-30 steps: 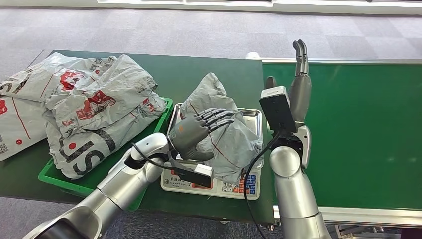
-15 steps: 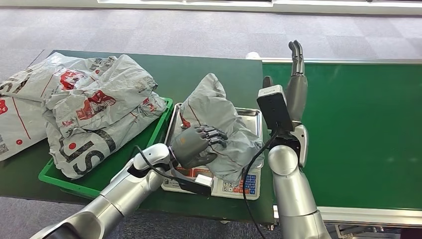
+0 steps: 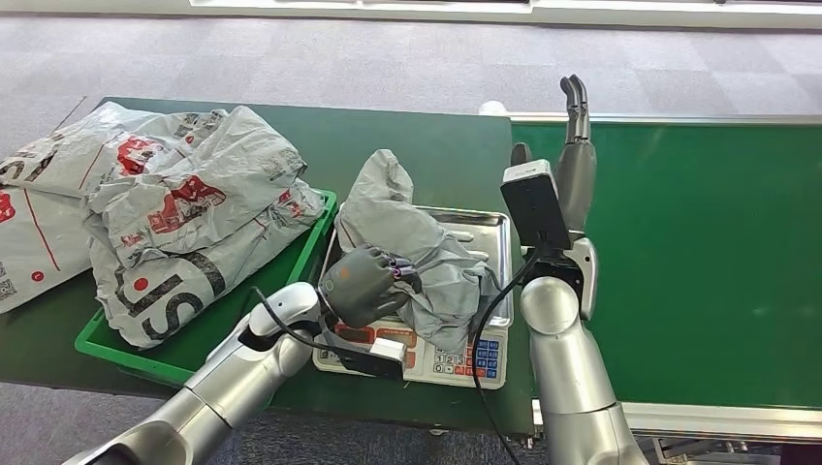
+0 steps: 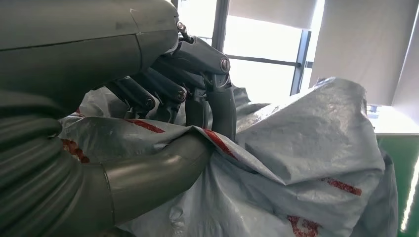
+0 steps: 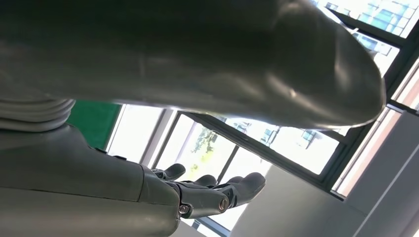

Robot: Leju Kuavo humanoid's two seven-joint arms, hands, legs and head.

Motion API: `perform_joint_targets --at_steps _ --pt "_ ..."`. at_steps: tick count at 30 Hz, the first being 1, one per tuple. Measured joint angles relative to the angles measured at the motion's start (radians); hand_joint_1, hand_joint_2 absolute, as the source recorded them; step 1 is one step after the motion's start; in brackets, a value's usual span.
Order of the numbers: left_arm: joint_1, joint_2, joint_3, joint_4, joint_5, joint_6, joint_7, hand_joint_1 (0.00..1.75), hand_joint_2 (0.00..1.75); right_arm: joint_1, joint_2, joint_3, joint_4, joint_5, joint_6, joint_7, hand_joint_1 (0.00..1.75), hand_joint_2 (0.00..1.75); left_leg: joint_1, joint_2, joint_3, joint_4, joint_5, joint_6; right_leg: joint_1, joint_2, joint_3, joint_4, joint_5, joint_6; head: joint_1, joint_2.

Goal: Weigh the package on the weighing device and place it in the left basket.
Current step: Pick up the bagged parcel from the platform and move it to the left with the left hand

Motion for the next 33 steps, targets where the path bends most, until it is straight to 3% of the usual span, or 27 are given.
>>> perform_joint_targets --at_steps 5,9,13,17,25,26,29,30,33 --pt "0.020 0.010 0.037 -0.044 -0.028 0.040 0.022 1.75 1.75 -0.003 0.000 0.000 0.007 -0.008 -0.007 0.002 0.00 0.00 0.000 0.000 0.000 0.000 0.000 0.000 0.000 0.000 0.000 0.000 0.000 0.000 0.000 0.000" --pt "0.036 0.012 0.105 -0.117 -0.087 0.262 0.106 1.75 1.75 0.010 0.000 0.000 0.006 -0.009 -0.016 0.007 0.00 0.00 0.000 0.000 0.000 0.000 0.000 0.000 0.000 0.000 -0.001 0.000 0.000 0.000 0.000 0.000" --pt "0.042 0.020 0.258 -0.271 -0.132 0.425 0.185 1.75 1.75 0.035 -0.001 0.000 0.004 -0.009 -0.026 0.010 0.00 0.00 0.000 0.001 0.000 0.000 0.000 0.000 0.000 0.001 -0.001 0.000 0.000 0.000 0.000 0.000" --pt "0.043 0.027 0.418 -0.419 -0.140 0.489 0.198 1.75 1.75 0.043 -0.001 0.000 0.005 -0.013 -0.039 0.009 0.00 0.00 0.001 0.001 0.000 0.000 0.000 0.000 0.001 0.001 -0.001 0.000 0.000 -0.001 0.000 0.000" --pt "0.051 0.027 0.629 -0.565 -0.292 0.516 0.223 1.75 1.75 0.046 -0.001 0.000 0.005 -0.014 -0.041 0.007 0.00 0.00 0.001 0.001 -0.001 0.000 0.000 0.000 0.000 0.001 -0.001 0.000 -0.001 -0.001 0.000 0.000" --pt "0.051 0.028 0.646 -0.563 -0.315 0.515 0.232 1.62 1.75 0.046 -0.001 0.000 0.005 -0.013 -0.041 0.007 0.00 0.00 0.001 0.001 -0.001 0.000 0.000 0.000 0.000 0.001 -0.001 0.000 -0.001 -0.001 0.000 0.000" --pt "0.055 0.032 0.674 -0.531 -0.392 0.482 0.277 0.31 1.75 0.046 0.000 0.000 0.005 -0.008 -0.038 0.007 0.00 0.00 0.000 0.001 0.000 0.000 0.000 0.000 0.000 0.000 -0.001 0.000 -0.001 -0.001 0.000 0.000" --pt "0.056 0.034 0.678 -0.507 -0.431 0.458 0.301 0.00 1.75 0.046 0.000 0.000 0.005 -0.005 -0.036 0.007 0.00 0.00 0.000 0.001 0.000 0.000 0.000 0.000 0.000 0.000 -0.001 0.000 -0.001 -0.001 0.000 0.000" --pt "0.064 0.039 0.682 -0.409 -0.540 0.417 0.363 0.00 1.75 0.046 0.002 0.000 0.003 0.003 -0.027 0.009 0.00 0.00 0.000 0.001 0.000 0.000 0.000 0.000 0.000 0.001 -0.001 0.000 0.000 -0.001 0.000 0.000"
